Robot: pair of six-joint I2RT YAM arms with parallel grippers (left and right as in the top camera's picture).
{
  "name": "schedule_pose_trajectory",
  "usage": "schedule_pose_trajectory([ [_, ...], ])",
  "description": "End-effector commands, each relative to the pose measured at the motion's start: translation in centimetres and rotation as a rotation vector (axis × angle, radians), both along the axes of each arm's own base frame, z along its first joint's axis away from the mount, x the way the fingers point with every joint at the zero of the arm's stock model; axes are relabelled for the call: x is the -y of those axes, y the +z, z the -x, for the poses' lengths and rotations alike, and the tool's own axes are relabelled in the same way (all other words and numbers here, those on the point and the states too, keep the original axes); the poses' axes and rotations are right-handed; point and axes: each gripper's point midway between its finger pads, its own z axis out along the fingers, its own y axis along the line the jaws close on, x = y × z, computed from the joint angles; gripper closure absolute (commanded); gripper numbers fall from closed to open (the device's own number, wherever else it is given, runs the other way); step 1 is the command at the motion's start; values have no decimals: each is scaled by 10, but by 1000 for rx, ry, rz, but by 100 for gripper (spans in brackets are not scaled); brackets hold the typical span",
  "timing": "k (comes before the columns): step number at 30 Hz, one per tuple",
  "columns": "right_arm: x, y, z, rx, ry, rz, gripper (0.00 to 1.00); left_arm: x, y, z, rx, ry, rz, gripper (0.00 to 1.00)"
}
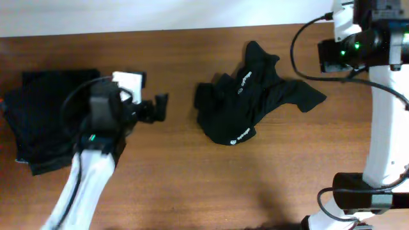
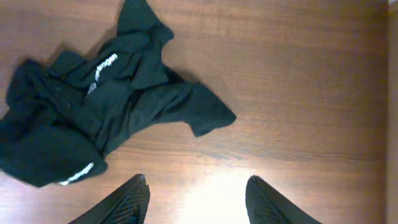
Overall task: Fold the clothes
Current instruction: 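Grasp the t-shirt with the left gripper and lift it up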
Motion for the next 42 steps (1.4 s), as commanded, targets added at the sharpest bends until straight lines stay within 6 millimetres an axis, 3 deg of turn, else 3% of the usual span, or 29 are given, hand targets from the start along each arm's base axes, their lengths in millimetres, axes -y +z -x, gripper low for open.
schedule_pose_trajectory([
  [1, -4, 7, 6, 22, -12, -64, 45, 61, -26, -13, -150, -160, 156, 1],
  [5, -5, -2, 7, -6, -13, -66, 44, 100, -61, -20, -276, -203, 198, 1],
  [10, -4, -9, 6, -26, -14, -67, 44, 139, -104, -7, -412, -224, 237, 1],
  [13, -4, -9, 6, -26, -14, -67, 44, 156, -124, 10, -497, -231, 235, 21],
  [16, -4, -9, 6, -26, -14, -67, 44, 163, -131, 21, -536, -243, 223, 27],
  [17, -4, -9, 6, -26, -14, -67, 44, 166, -132, 23, -537, -250, 221, 44],
  [18, -4, -9, 6, -26, -14, -67, 45, 168, -131, 23, -533, -255, 222, 84],
  [19, -4, -9, 6, -26, -14, -67, 44, 169, -129, 21, -523, -258, 226, 100],
  [21, -4, -9, 6, -26, -14, -67, 44, 170, -123, 16, -496, -263, 236, 100],
  [23, -4, -9, 6, -26, -14, -67, 45, 167, -101, 1, -439, -260, 255, 100],
  [26, -4, -9, 6, -26, -14, -67, 44, 153, -29, -27, -254, -263, 283, 100],
  [28, -4, -9, 6, -26, -13, -67, 44, 144, 11, -34, -156, -267, 288, 100],
  [31, -6, -11, 9, -39, -12, -73, 44, 113, 97, -40, 50, -206, 277, 99],
  [33, -12, -14, 10, -52, 5, -106, 44, 92, 130, -37, 134, -139, 262, 97],
  [35, -24, -22, 12, -79, 44, -167, 43, 75, 156, -30, 200, -83, 249, 97],
  [37, -34, -40, 16, -142, 62, -224, 43, 65, 168, -25, 239, -46, 217, 97],
  [40, -56, -88, 30, -294, 164, -310, 44, 63, 165, -22, 229, -46, 196, 95],
  [42, -69, -108, 39, -355, 233, -349, 44, 63, 162, -21, 216, -45, 192, 94],
])
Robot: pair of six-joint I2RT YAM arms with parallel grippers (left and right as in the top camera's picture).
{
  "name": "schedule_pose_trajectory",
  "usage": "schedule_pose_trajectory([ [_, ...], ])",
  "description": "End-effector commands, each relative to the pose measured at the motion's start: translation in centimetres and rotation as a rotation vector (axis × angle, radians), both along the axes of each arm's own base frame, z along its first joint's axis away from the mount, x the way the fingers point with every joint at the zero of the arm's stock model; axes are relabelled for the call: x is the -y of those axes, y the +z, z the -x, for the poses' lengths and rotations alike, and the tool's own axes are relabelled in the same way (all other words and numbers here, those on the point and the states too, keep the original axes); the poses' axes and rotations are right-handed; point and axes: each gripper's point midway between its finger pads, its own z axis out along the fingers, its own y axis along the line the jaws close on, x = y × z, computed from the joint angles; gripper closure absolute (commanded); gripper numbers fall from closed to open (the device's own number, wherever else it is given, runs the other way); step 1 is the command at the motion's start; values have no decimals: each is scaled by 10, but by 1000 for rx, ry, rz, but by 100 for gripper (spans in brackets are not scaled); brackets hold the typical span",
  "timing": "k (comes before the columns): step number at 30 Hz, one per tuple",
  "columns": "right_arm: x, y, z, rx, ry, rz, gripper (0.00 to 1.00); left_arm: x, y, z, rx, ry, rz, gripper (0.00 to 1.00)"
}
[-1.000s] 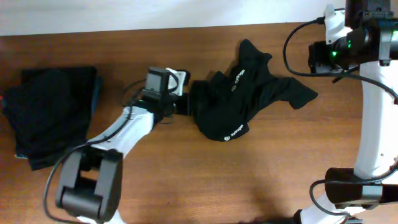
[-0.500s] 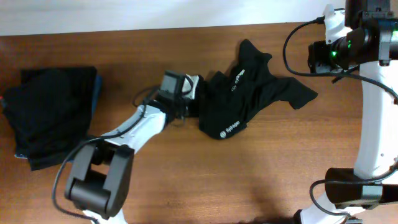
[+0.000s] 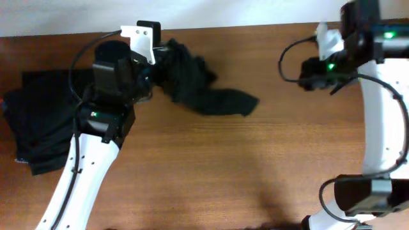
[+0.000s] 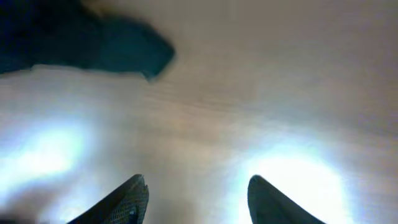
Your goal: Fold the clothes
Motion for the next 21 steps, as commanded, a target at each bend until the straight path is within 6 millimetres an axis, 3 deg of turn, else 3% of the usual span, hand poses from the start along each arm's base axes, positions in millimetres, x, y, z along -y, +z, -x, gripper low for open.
schedule_pose_trajectory([
  [1, -36, -35, 18, -93, 161, -138, 44, -6, 0, -4, 19, 24, -38, 93],
  [6, -81, -95, 38, -195, 301, -159, 44, -8, 4, -7, 41, 40, -41, 92],
  [10, -123, -118, 43, -168, 424, -157, 44, -6, 32, -14, 158, 47, -7, 92],
  [16, -199, -119, 33, -30, 512, -216, 43, -5, 102, -14, 419, 51, 73, 92],
  [21, -263, -101, 15, 134, 512, -294, 42, -3, 159, 2, 618, 42, 139, 92],
])
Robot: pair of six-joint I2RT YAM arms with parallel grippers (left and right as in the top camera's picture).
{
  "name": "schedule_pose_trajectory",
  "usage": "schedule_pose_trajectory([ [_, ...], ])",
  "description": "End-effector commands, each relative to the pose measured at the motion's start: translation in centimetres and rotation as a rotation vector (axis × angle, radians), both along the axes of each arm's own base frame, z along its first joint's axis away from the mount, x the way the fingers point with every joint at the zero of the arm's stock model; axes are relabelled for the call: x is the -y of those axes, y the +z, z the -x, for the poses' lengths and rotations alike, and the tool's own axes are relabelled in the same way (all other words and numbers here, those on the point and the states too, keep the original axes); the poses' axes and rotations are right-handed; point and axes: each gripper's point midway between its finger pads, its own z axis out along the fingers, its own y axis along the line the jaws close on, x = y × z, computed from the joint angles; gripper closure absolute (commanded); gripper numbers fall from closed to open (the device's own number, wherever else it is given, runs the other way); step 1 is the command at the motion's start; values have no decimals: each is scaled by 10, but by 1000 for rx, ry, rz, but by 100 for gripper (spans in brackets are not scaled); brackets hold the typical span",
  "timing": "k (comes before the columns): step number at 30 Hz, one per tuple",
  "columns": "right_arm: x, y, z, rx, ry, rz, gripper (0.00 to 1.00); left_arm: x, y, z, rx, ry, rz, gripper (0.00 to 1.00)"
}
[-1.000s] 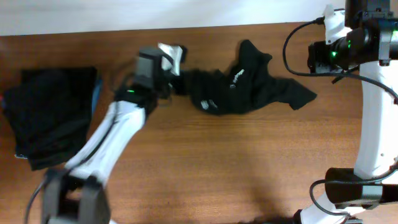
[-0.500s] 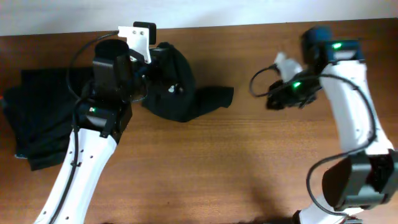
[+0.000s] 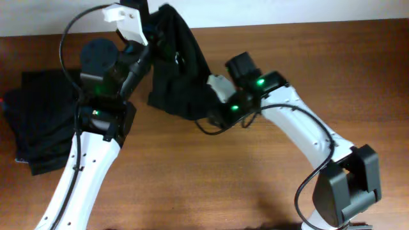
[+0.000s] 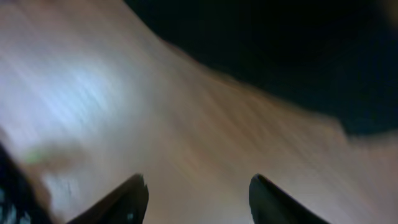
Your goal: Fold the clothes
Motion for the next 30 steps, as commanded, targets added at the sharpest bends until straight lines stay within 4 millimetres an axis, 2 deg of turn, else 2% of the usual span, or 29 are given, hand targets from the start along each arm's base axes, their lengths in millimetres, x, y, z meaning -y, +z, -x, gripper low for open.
schedule_pose_trajectory([
  [1, -34, 15, 2, 19, -38, -80, 42, -2, 54, 20, 164, 0, 37, 92],
  [3, -49, 21, 0, 52, -40, -106, 39, -4, 70, 26, 229, 0, 56, 93],
  [6, -56, 24, -10, 107, -92, -93, 38, -7, 90, 36, 315, 0, 82, 93],
  [10, -59, 31, -23, 166, -130, -104, 38, -12, 101, 43, 349, 18, 98, 93],
  [13, -58, 38, -40, 230, -184, -112, 36, -24, 109, 45, 360, 78, 122, 95],
  [15, -62, 45, -46, 263, -185, -139, 34, -28, 113, 48, 370, 95, 131, 97],
  [17, -78, 59, -48, 296, -151, -214, 32, -31, 121, 54, 397, 101, 143, 98],
  [21, -102, 68, -35, 261, -152, -287, 29, -45, 126, 51, 410, 185, 165, 97],
  [23, -126, 70, -8, 205, -58, -340, 29, -50, 125, 48, 429, 239, 120, 97],
  [26, -148, 68, 18, 191, 2, -334, 29, -60, 125, 45, 435, 309, 99, 99],
  [30, -162, 60, 37, 227, 13, -264, 29, -81, 126, 42, 443, 452, 79, 99],
])
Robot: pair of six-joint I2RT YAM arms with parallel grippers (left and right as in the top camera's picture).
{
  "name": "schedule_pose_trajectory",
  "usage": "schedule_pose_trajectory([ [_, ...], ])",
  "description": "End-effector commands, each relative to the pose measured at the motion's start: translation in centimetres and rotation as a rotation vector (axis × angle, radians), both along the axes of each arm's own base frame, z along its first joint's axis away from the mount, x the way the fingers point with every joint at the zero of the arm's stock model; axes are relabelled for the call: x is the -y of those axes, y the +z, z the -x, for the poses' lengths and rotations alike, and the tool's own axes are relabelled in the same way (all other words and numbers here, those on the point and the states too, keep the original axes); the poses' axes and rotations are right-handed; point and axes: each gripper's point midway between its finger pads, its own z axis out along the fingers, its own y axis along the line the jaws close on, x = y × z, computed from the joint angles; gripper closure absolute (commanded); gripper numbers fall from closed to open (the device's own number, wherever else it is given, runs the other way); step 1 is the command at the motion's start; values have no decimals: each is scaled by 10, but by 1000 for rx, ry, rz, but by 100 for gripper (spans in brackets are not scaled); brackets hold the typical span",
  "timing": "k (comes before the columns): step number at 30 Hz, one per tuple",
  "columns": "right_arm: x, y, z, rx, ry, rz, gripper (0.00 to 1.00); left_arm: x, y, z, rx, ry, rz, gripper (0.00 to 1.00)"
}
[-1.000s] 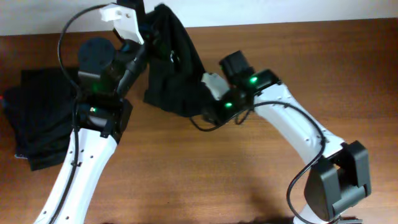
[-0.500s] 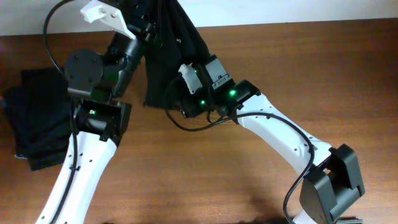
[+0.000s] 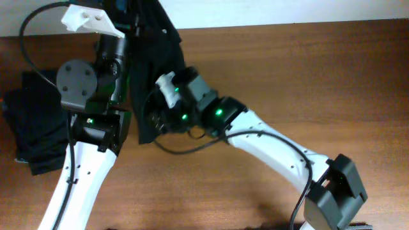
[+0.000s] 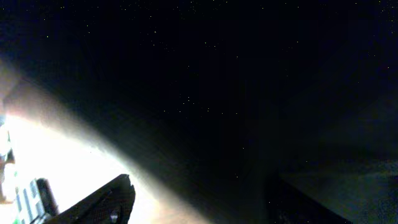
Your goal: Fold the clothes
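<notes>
A black garment (image 3: 163,57) hangs from the table's back left down to the wood. My left gripper (image 3: 137,19) is shut on its top, mostly hidden behind its own wrist and the cloth. The right arm reaches across the table, and my right gripper (image 3: 154,115) sits at the garment's lower part. In the right wrist view the black garment (image 4: 217,74) fills almost the whole picture. There my right gripper (image 4: 199,186) is open, its fingers (image 4: 115,196) apart with cloth just ahead of them. Whether cloth lies between them I cannot tell.
A pile of folded dark clothes (image 3: 32,128) lies at the left edge, beside the left arm's base. Bare brown table (image 3: 319,76) stretches to the right. The right arm's white links cross the middle of the table.
The left gripper holds the garment higher and further left, so it hangs narrower. The right gripper has moved left from the garment's right hem to its lower left part, still open.
The garment first lay crumpled mid-table, left gripper open beside it, right arm far right. Then the left gripper held it near the back edge. Then it hung raised with the right arm at its hem. Now the right gripper is up against the cloth.
</notes>
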Motion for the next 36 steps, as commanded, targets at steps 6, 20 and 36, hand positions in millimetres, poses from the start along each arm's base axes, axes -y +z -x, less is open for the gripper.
schedule_pose_trajectory([
  [6, -21, -4, 30, 59, -92, 91, 28, -33, 32, 17, 82, 194, 10, 99],
  [20, -29, -1, 24, 1, -267, 19, 28, -52, 80, 41, 177, 273, 49, 99],
  [36, -44, -24, 31, -58, -204, 19, 28, -43, 96, 52, 192, 245, 50, 99],
])
